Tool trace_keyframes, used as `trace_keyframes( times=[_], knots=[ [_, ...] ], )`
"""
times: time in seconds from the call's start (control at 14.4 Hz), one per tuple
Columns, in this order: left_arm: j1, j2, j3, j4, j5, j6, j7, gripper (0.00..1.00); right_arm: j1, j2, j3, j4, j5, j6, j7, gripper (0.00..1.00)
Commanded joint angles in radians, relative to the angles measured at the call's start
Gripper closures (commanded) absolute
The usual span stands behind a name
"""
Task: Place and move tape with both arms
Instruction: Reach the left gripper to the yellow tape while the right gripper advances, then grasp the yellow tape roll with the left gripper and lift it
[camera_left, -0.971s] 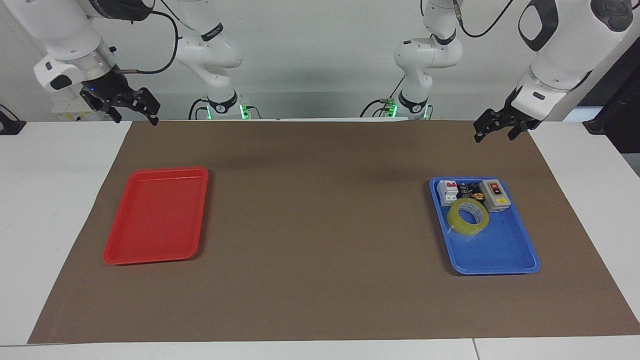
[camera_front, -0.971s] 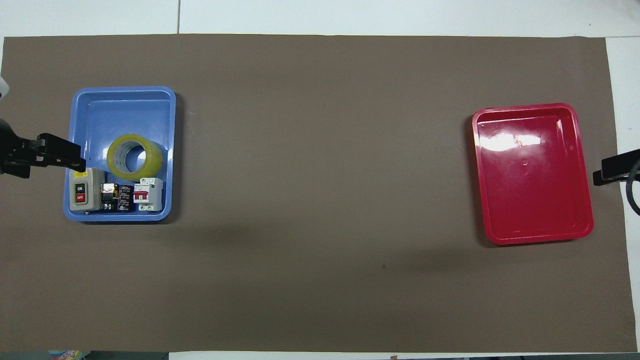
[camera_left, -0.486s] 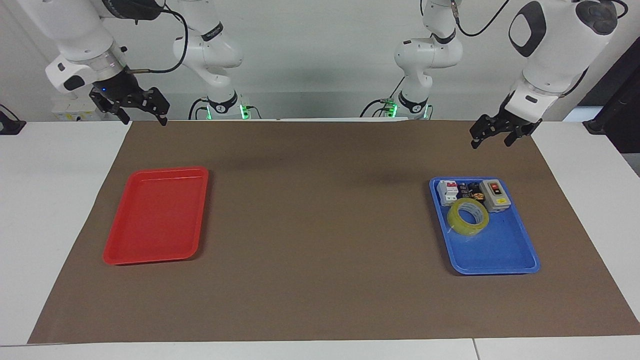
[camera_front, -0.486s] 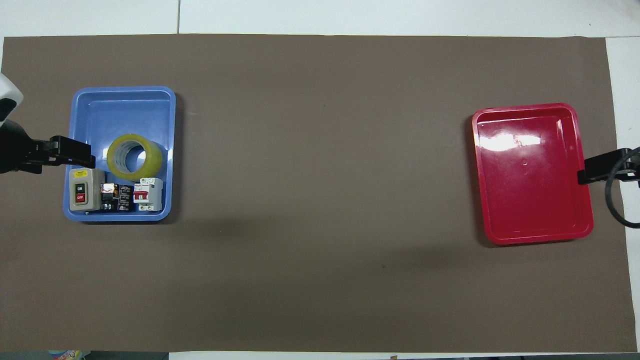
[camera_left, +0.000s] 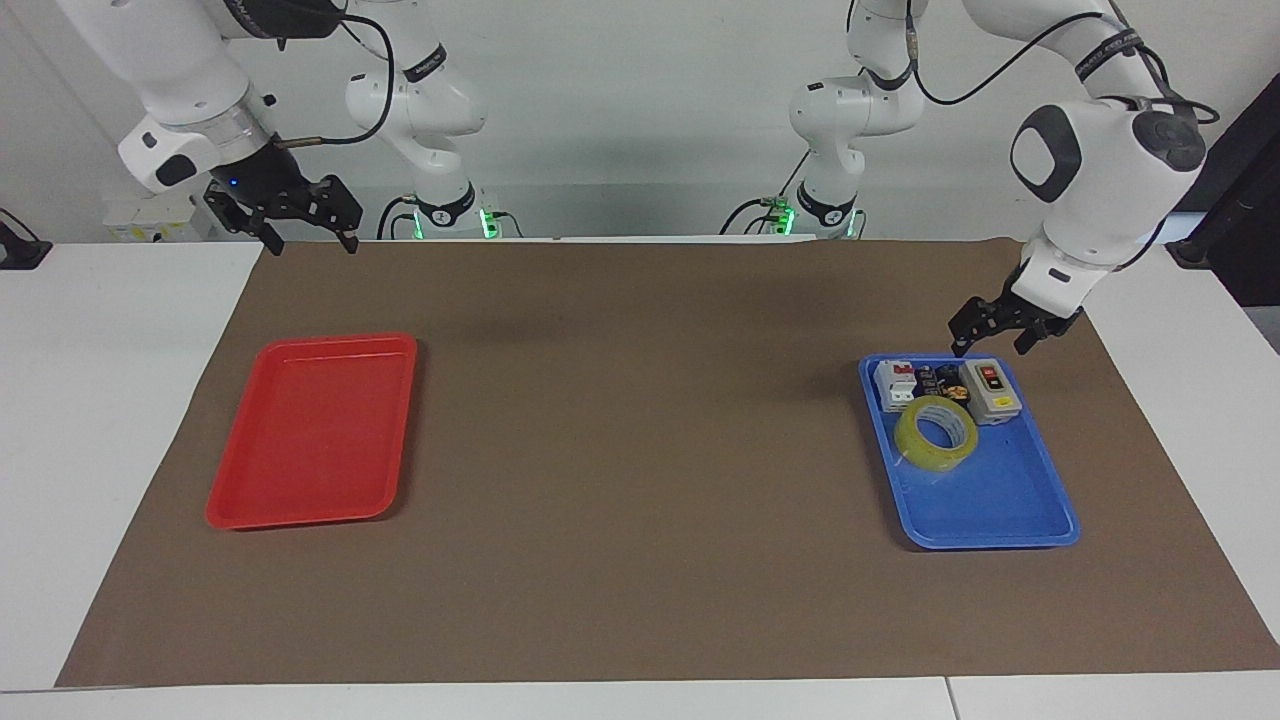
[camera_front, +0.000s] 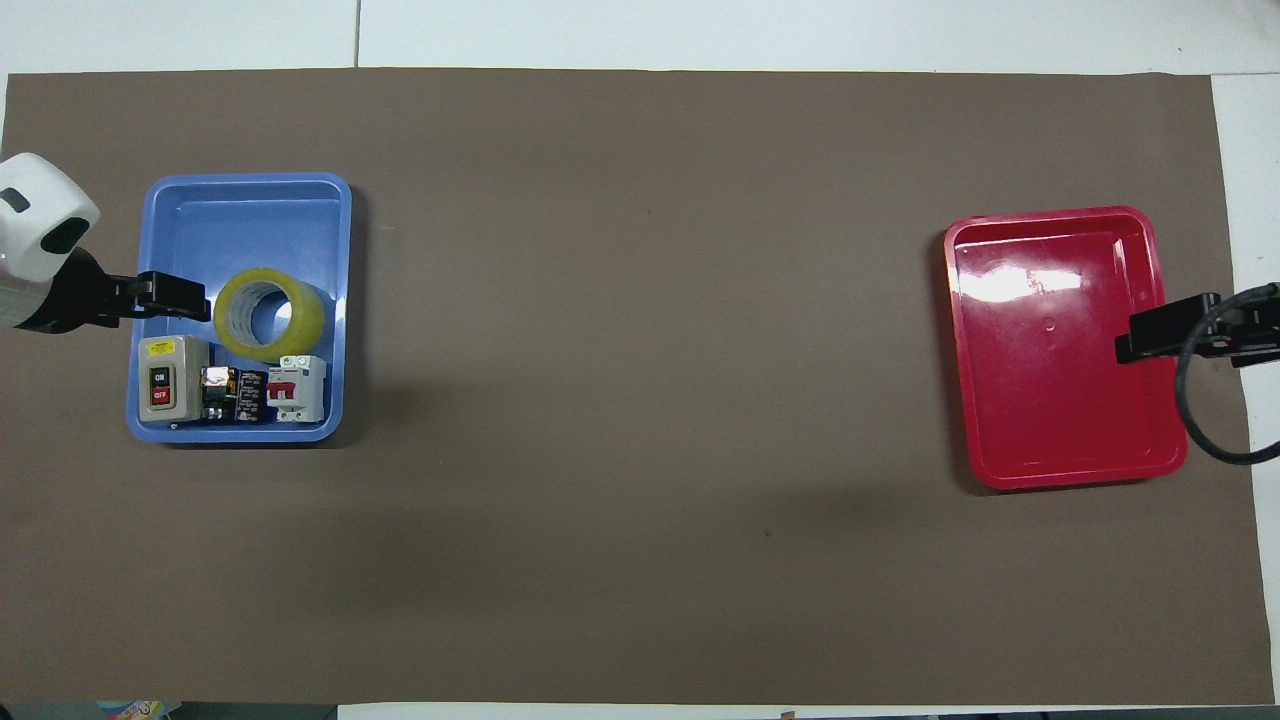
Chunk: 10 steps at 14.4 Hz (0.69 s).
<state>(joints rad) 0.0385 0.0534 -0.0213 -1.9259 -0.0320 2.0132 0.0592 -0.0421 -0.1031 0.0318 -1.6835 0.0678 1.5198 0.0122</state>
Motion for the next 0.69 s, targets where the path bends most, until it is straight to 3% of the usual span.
trace_keyframes(
  times=[0.0,0.35,0.62],
  knots=[
    [0.004,0.083,-0.002,-0.03,-0.008,0.148,0.019,0.0,0.062,-0.004,0.003,-0.03,0.007,0.051,0.008,0.0],
    [0.046,0.19,-0.003,-0.045,-0.008,0.315,0.021,0.0,0.143,-0.004,0.003,-0.114,0.007,0.186,0.072,0.0],
    [0.052,0.241,-0.002,-0.051,-0.008,0.357,0.037,0.0,0.208,0.066,0.003,-0.136,0.007,0.267,0.159,0.0]
  ],
)
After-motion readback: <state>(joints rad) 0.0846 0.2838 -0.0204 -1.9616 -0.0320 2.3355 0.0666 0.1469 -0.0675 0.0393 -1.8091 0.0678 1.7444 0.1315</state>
